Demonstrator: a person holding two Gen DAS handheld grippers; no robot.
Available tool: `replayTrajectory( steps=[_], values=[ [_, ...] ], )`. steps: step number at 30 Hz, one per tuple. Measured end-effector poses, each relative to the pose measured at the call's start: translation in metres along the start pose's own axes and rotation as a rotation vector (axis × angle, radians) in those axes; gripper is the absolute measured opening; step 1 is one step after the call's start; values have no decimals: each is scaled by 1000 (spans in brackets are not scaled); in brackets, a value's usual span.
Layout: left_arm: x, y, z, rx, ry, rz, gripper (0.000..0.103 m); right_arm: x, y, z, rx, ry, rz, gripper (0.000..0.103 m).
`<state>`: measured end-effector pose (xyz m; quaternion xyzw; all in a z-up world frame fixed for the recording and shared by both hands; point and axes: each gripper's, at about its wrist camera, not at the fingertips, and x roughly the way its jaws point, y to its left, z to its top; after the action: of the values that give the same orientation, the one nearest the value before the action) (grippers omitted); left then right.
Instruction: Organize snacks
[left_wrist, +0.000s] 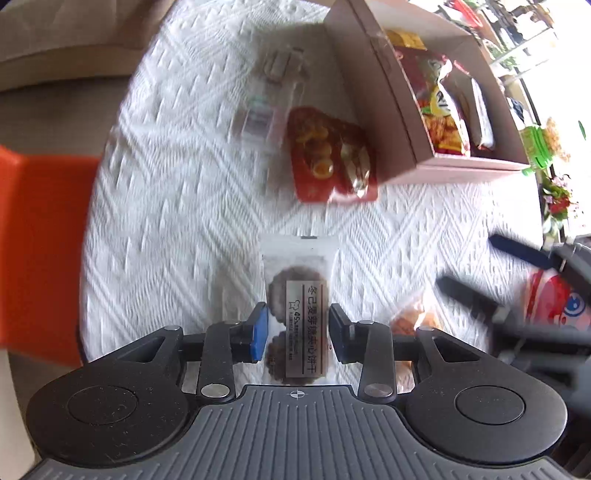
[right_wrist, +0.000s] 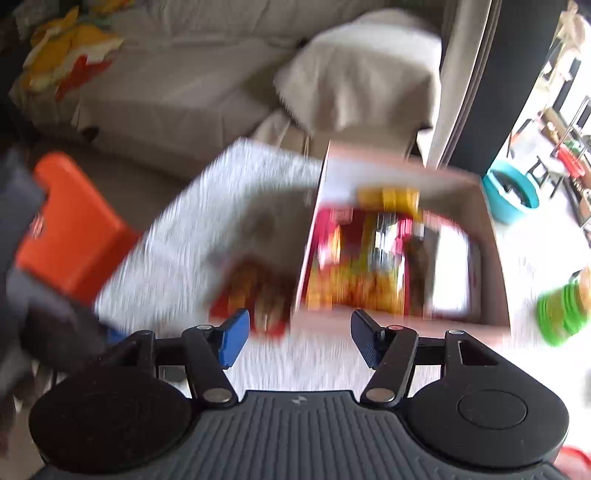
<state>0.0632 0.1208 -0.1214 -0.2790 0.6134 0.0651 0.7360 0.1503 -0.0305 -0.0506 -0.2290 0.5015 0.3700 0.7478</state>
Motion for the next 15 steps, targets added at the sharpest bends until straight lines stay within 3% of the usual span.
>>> replayTrajectory(
  steps=[6,8,11,15],
  values=[
    [-5,-17,-18,-69,-19,67,40,29,6,-55,-1,202,124,64],
    [-6,-26,-18,-80,-20,84,40,42,4,-61,34,244,113,64],
    [-5,-42,-19,-88,-19,101,40,36,-13,-65,96,225,148,55],
    [-3,-69,-20,-92,-10,82,40,11,-41,-62,63,174,33,55]
  ],
)
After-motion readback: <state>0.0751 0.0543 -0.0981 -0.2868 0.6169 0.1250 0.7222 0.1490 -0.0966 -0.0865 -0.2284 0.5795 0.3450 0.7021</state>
